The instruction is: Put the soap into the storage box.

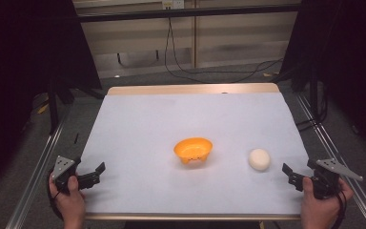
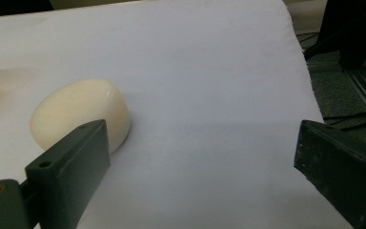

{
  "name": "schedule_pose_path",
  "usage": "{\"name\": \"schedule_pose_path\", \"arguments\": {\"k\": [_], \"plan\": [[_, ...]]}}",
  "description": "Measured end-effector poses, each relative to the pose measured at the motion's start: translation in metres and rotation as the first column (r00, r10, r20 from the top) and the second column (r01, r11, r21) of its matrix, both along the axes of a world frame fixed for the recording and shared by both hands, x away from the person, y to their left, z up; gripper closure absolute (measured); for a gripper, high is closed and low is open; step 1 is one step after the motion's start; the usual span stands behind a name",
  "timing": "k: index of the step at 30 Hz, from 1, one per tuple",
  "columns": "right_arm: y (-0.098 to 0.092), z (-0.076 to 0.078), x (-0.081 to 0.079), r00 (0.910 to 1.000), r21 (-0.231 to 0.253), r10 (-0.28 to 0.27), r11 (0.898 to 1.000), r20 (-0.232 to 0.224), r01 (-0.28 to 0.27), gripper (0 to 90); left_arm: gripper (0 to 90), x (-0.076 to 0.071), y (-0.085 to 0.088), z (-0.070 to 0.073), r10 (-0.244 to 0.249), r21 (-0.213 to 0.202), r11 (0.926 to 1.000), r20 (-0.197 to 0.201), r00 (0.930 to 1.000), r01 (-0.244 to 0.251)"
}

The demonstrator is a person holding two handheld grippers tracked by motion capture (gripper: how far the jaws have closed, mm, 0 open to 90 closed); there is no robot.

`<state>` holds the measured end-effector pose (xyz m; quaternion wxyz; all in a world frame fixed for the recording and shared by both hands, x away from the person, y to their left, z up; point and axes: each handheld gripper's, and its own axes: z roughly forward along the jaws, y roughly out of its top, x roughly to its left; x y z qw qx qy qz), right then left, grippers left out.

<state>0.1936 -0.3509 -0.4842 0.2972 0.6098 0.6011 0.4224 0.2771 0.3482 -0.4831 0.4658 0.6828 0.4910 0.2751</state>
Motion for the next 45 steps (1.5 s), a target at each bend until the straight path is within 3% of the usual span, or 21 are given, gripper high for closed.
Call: {"name": "schedule_pose_path", "arguments": {"k": [5,9,11,19,22,26,31,36,45], "plan": [[-0.002,0.001,-0.001,1.0,0.014,-0.002,1.0,0.0,0.002,5.4,0.0,0.001,0.0,0.0,0.001,0.008,1.0,-0.005,1.0,-0.001],[0.0,0.002,0.002,0.9977,-0.035,-0.064,0.997,-0.023,0.063,9.7,0.0,0.001,0.0,0.0,0.001,0.003,1.0,-0.01,1.0,-0.001],[0.0,0.002,0.002,0.9976,-0.036,-0.063,0.997,-0.029,0.062,8.9,0.0,0.001,0.0,0.0,0.0,0.006,1.0,-0.009,1.0,0.0],[-0.003,0.007,0.001,0.9998,-0.001,-0.017,1.0,-0.004,0.017,6.3,0.0,0.0,-0.001,0.0,-0.001,0.01,1.0,-0.006,1.0,0.001],[0.002,0.01,0.003,0.9995,-0.02,-0.019,1.0,-0.024,0.018,5.8,0.0,0.0,-0.001,0.0,0.006,0.018,0.9998,0.003,1.0,-0.006],[0.007,0.015,0.007,0.999,0.002,0.02,1.0,-0.041,-0.02,5.7,0.0,-0.001,-0.002,0.0,0.01,0.024,0.9997,0.006,0.9999,-0.011],[0.008,0.019,0.01,0.9982,-0.013,0.028,1.0,-0.053,-0.028,8.5,0.0,-0.001,-0.003,0.0,0.01,0.027,0.9996,0.009,0.9999,-0.01],[0.008,0.023,0.012,0.9968,-0.071,0.051,0.996,-0.061,-0.055,12.3,0.0,-0.001,-0.004,0.0,0.008,0.033,0.9994,0.011,0.9999,-0.009],[0.01,0.037,0.023,0.9835,-0.105,0.106,0.987,-0.146,-0.122,13.9,0.0,-0.002,-0.004,0.0,0.009,0.038,0.9992,0.013,0.9999,-0.009]]}}
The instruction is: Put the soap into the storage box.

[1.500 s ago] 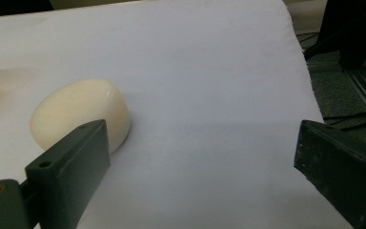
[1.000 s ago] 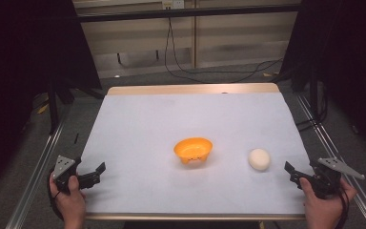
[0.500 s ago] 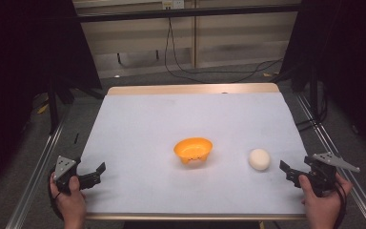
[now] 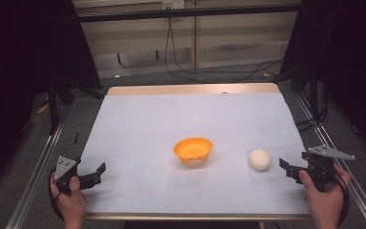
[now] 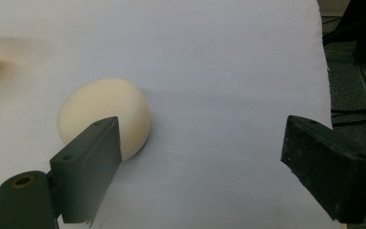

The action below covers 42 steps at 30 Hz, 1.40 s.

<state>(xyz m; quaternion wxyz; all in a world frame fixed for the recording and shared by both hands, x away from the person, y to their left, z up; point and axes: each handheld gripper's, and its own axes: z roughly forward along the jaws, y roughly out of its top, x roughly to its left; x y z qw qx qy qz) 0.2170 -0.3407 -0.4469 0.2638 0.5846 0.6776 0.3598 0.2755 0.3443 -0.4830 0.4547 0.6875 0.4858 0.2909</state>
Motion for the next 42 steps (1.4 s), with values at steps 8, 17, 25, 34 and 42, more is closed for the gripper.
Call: {"name": "schedule_pose_path", "arguments": {"k": [8,17,25,34,42], "plan": [[0.002,0.011,0.011,0.9963,-0.043,0.043,0.998,-0.074,-0.046,14.5,0.0,0.0,0.0,0.0,-0.001,0.003,1.0,0.003,1.0,0.001],[0.012,0.019,0.021,0.9782,-0.041,0.125,0.99,-0.166,-0.134,13.8,0.0,0.0,0.0,0.0,-0.002,0.003,1.0,0.003,1.0,0.002],[0.02,0.021,0.033,0.9611,-0.066,0.145,0.984,-0.235,-0.165,10.3,0.0,0.0,0.0,0.0,-0.002,0.003,1.0,0.003,1.0,0.002],[0.026,0.016,0.043,0.9457,-0.061,0.156,0.982,-0.285,-0.18,9.2,0.0,0.0,0.0,0.0,-0.004,0.003,1.0,0.003,1.0,0.004],[0.035,0.013,0.05,0.9343,-0.056,0.176,0.978,-0.31,-0.203,8.8,0.0,0.0,0.0,0.0,-0.008,-0.002,1.0,-0.001,1.0,0.008]]}}
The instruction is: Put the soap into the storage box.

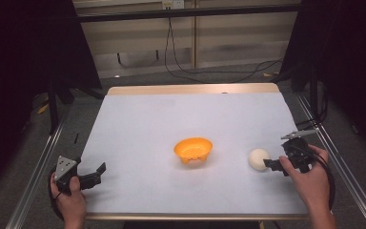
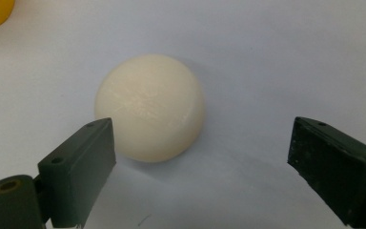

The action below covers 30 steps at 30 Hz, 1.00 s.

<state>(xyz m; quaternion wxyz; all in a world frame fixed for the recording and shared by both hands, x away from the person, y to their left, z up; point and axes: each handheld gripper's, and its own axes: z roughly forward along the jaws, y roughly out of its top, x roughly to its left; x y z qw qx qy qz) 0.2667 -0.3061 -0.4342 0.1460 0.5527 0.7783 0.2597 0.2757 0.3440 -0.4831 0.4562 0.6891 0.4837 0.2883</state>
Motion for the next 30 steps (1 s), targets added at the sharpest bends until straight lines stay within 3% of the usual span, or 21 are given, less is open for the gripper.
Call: {"name": "schedule_pose_path", "arguments": {"k": [12,20,30], "plan": [[0.018,-0.004,0.009,0.9977,0.001,0.046,0.999,-0.049,-0.046,5.6,0.0,0.0,-0.001,0.0,-0.002,0.008,1.0,-0.001,1.0,0.002],[0.027,-0.013,0.017,0.9951,-0.021,0.05,0.998,-0.085,-0.052,5.7,0.0,0.001,-0.001,0.0,-0.005,0.011,0.9999,-0.003,1.0,0.005],[0.037,-0.022,0.026,0.9944,-0.023,0.042,0.999,-0.097,-0.044,8.4,0.1,0.001,-0.001,0.0,-0.008,0.012,0.9999,-0.004,1.0,0.008]]}}
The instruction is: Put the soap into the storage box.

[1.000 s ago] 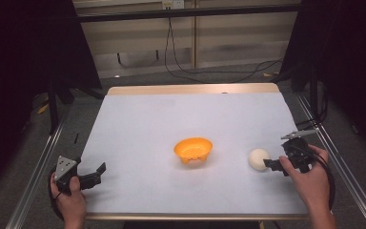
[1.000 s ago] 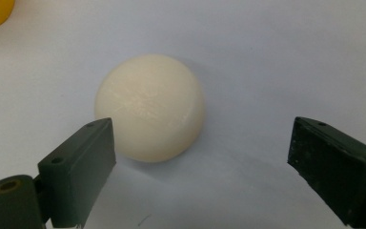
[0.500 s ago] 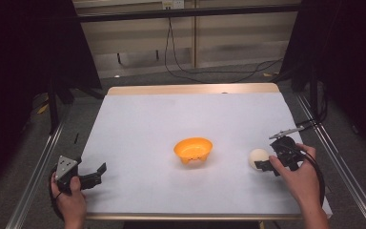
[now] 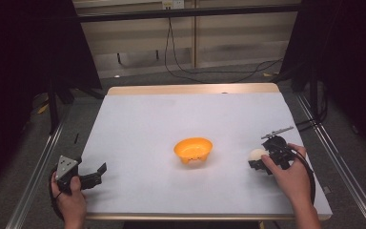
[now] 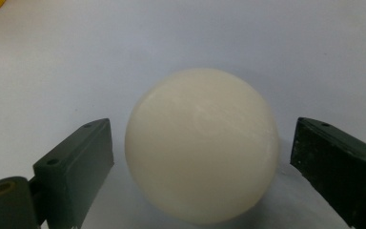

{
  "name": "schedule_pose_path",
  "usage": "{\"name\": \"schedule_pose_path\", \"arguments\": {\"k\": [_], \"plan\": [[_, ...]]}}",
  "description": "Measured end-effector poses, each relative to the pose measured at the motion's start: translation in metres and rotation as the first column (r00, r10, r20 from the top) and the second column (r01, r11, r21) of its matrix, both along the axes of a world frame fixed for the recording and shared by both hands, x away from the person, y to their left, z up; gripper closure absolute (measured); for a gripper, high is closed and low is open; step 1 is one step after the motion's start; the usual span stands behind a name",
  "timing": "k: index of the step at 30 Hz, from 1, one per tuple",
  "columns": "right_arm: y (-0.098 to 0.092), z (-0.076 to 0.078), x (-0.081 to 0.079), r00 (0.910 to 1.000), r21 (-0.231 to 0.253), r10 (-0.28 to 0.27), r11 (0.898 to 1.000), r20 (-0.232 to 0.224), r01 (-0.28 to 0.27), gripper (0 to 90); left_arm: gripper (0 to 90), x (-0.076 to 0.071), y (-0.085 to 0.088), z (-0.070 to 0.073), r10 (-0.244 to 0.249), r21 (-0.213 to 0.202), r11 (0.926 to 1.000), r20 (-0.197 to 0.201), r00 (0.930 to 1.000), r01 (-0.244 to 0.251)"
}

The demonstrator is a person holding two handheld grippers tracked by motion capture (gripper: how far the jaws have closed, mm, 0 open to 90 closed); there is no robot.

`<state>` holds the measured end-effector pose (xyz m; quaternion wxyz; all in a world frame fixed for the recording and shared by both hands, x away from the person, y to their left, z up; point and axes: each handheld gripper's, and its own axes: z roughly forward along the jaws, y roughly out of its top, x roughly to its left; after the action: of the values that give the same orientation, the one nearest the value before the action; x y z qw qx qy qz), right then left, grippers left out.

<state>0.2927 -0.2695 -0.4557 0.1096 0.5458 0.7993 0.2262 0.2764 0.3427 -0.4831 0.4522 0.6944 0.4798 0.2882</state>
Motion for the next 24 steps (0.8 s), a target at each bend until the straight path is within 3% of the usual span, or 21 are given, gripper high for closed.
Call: {"name": "schedule_pose_path", "arguments": {"k": [6,7,9,24], "plan": [[0.0047,-0.0025,0.003,1.0,-0.009,-0.007,1.0,-0.002,0.007,15.4,0.1,0.0001,0.0001,0.0,-0.003,0.001,1.0,-0.001,1.0,0.003],[0.0049,-0.0042,0.0038,0.9999,-0.011,-0.012,1.0,0.0,0.012,21.1,0.1,0.0,0.0,0.0,-0.001,0.002,1.0,0.0,1.0,0.001],[0.0051,-0.0048,0.0039,0.9998,-0.007,-0.018,1.0,-0.001,0.018,23.6,0.1,-0.0002,-0.0002,0.0,0.0,0.0,1.0,-0.001,1.0,0.0],[0.004,-0.0004,0.0008,0.9993,0.01,-0.008,1.0,0.037,0.007,24.4,0.2,0.0,-0.0003,0.0,-0.004,0.004,1.0,0.0,1.0,0.004]]}}
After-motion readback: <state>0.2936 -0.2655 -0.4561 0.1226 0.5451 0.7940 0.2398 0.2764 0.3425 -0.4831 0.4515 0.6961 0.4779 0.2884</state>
